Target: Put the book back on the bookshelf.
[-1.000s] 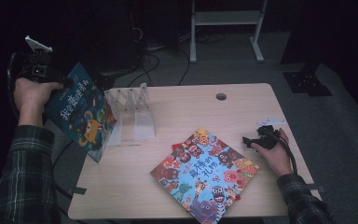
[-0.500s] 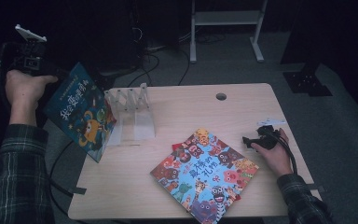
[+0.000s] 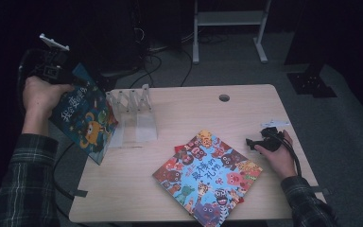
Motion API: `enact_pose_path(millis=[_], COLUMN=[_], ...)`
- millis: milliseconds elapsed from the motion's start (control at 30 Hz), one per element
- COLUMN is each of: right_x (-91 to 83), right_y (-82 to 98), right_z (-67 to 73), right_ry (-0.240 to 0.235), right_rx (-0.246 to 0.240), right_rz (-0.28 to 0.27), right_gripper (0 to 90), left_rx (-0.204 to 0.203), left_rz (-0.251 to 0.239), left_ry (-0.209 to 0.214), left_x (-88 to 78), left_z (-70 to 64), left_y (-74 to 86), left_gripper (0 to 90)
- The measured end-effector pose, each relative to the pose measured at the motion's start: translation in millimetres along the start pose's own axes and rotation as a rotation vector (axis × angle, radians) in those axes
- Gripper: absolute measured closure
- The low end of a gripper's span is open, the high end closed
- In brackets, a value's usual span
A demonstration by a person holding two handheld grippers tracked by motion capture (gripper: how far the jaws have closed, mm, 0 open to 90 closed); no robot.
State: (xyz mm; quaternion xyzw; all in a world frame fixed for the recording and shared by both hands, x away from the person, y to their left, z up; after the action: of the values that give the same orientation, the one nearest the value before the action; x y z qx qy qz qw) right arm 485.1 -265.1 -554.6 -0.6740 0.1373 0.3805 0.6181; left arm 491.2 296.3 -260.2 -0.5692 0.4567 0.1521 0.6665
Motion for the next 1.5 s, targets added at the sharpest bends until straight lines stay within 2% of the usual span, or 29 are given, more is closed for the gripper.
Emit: enact_pose_path(millis=[133,367,500,733,933,1167,1433,1500], right_x=[0.0,0.0,0.0,0.0,0.1,-0.1,-1.6,-3.0], right_y=[0.0,0.0,0.0,0.0,0.0,0.1,1.1,1.7], right_z=[0.0,0.0,0.0,0.0,0.0,0.6,2.8,4.2], right_ry=[0.000,0.000,0.000,0.000,0.000,-0.003,-0.012,-0.016], right_rx=[0.000,0.000,0.000,0.000,0.000,-0.004,-0.014,-0.019], right_rz=[0.000,0.000,0.000,0.000,0.000,0.000,-0.005,-0.009], right_gripper=[11.0,11.0,11.0,10.9,11.0,11.7,13.6,17.0], left_rx=[0.046,0.093,0.136,0.173,0.213,0.228,0.254,0.259], left_rz=[0.014,0.024,0.052,0.062,0.082,0.101,0.116,0.114], left_ry=[0.029,0.062,0.078,0.124,0.140,0.158,0.176,0.178], left_x=[8.4,21.4,31.7,46.7,59.7,77.0,99.7,106.0], left_z=[-17.3,-40.2,-52.4,-75.8,-94.6,-108.2,-128.2,-132.6], left_y=[4.5,12.8,22.1,39.1,54.9,72.7,104.2,112.7], left_gripper=[89.8,89.7,89.6,89.5,89.5,89.3,85.6,83.3])
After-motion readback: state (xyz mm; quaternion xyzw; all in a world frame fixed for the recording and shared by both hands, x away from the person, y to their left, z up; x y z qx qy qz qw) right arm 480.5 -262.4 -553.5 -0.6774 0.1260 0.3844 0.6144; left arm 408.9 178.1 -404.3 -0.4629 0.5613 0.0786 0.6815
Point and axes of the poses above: each handheld gripper's, and its own axes: x roughly forward along the jaws, y roughly out of its underside, z roughly to its left, the point moved 10 cm from there along x, roughly forward along the jaws, and after that the axes turned 3 degrees about x, right-handed, at the moved point
